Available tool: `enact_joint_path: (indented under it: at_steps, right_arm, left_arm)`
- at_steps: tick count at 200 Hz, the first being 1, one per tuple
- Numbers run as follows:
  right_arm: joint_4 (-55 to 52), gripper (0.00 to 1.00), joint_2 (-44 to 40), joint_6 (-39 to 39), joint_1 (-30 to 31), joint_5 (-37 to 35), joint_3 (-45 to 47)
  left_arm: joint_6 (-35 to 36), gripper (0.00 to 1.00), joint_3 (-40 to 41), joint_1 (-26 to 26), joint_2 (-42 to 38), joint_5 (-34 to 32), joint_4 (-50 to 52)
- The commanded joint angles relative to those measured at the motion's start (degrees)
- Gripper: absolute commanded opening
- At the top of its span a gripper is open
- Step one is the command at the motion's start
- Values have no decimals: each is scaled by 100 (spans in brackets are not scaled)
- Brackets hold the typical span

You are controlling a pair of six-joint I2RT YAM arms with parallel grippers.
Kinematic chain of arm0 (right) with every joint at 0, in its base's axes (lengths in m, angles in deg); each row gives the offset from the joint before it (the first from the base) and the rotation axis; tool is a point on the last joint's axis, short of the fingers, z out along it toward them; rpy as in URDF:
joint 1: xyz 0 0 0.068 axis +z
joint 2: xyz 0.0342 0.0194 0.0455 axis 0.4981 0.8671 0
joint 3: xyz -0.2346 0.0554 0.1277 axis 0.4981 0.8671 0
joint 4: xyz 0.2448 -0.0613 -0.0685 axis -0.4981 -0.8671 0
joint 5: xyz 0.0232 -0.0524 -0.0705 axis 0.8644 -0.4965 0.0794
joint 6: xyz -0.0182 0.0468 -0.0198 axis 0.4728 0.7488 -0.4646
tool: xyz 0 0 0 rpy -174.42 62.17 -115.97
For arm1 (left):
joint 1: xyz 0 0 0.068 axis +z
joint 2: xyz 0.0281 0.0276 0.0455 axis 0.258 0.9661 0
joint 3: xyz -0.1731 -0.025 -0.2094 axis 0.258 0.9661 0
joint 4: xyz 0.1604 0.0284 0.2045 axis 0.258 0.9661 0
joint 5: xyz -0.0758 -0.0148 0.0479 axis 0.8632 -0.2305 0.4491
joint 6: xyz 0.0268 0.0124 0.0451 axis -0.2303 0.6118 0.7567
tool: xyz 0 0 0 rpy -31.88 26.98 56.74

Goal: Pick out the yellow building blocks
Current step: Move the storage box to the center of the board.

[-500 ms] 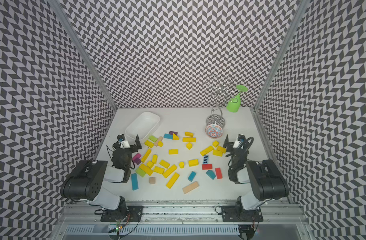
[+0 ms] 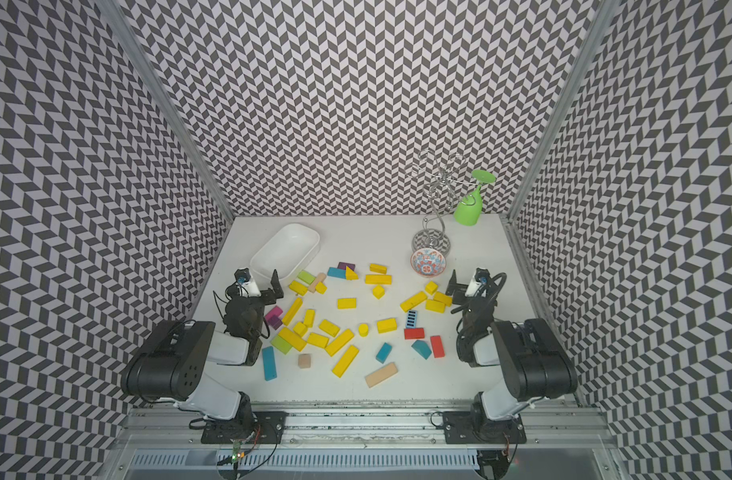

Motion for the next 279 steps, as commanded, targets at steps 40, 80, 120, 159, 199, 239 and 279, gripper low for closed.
enact_joint_path:
  at_steps: [40, 80, 120, 159, 199, 239, 279]
  right_arm:
    - [-378, 100, -970, 1, -10, -261, 36]
    - [-1911, 100, -2329, 1277, -21, -1046, -85]
    - [-4377, 100, -2904, 2587, -133, -19, -618]
    - [-5852, 97, -2719, 2875, -55, 1513, -1310]
    - [-6981, 93, -2235, 2383, 691, 1855, -2283]
    - [-7801, 91, -1626, 1621, 1636, 1766, -3258]
    - [-7921, 89, -1233, 1074, 2171, 1599, -3740]
  left_arm:
    - [-156, 100, 338, 30, -785, -275, 1]
    - [-257, 100, -106, 30, -2128, -554, 2378]
    - [-1008, 100, -971, 30, -2691, -555, 4650]
    - [-1870, 100, -1945, 35, -2505, -394, 6611]
    - [-2649, 100, -2783, 322, -1876, -110, 7702]
    - [-3100, 100, -3605, 870, -884, 690, 8414]
    - [-3188, 93, -3787, 1005, -522, 1029, 8144]
